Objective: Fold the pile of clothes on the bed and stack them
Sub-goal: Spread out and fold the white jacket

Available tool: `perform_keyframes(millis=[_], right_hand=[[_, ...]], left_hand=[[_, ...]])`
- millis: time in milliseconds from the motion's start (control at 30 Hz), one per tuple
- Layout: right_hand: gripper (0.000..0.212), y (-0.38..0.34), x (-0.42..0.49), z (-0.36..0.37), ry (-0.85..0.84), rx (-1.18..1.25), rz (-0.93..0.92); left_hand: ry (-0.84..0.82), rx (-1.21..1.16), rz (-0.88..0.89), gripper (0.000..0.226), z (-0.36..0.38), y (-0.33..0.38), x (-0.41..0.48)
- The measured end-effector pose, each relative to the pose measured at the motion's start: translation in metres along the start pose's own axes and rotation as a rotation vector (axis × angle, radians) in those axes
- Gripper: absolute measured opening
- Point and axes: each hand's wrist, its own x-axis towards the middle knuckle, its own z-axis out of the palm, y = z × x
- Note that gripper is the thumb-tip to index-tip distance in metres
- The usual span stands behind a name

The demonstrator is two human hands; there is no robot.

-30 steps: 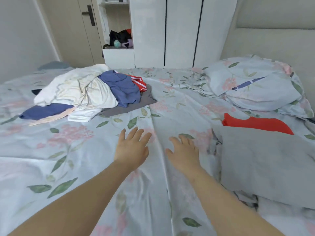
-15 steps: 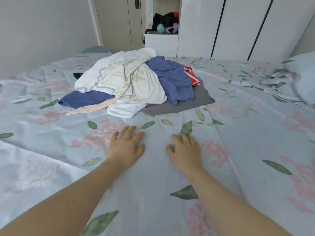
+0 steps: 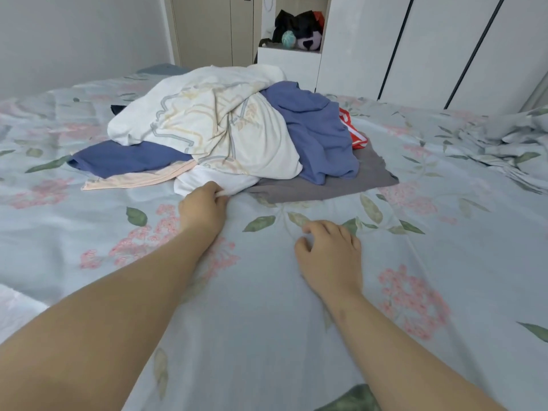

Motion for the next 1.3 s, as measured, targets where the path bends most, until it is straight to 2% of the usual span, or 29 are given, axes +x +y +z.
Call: perform_keyframes(millis=[167, 433, 567, 733, 833, 933, 1033, 1100, 1167, 1300], right_hand=[[0.023, -0.001, -0.011, -0.008, -0.023, 0.043, 0.004], [0.03, -0.018, -0.054, -0.07, -0.257, 0.314, 0.062], [0.032, -0.041, -0.057, -0.134, -0.189, 0.428, 0.046], [0.024, -0.075, -0.071, -0.225, -0.062, 0.606, -0.074], [0.033, -0.081, -0.085, -0.262, -0.046, 0.633, -0.148], [0.053, -0.083, -0.098, -0.287, -0.085, 0.69, -0.168], [0.062, -0.088, -0.109, -0.301, -0.079, 0.734, -0.241], [0.059, -0.09, -0.113, -0.302, -0.044, 0.706, -0.249], [0.044, -0.089, -0.116, -0.301, -0.036, 0.614, -0.233], [0.03, -0.078, -0.128, -0.303, -0.133, 0.598, -0.234]], left_hand=[[0.012, -0.049, 0.015, 0.015, -0.034, 0.003, -0.024], [0.009, -0.129, 0.166, 0.017, -0.135, 0.06, -0.049], [0.037, -0.259, 0.233, 0.014, -0.184, 0.117, -0.078], [0.096, -0.416, 0.236, 0.015, -0.249, 0.172, -0.113], [0.117, -0.496, 0.277, 0.017, -0.288, 0.195, -0.134], [0.165, -0.601, 0.31, 0.017, -0.327, 0.219, -0.154], [0.144, -0.692, 0.384, 0.017, -0.353, 0.241, -0.173], [0.108, -0.757, 0.399, 0.017, -0.36, 0.249, -0.182], [0.088, -0.787, 0.349, 0.019, -0.357, 0.248, -0.185], [0.034, -0.764, 0.18, 0.022, -0.334, 0.228, -0.188]])
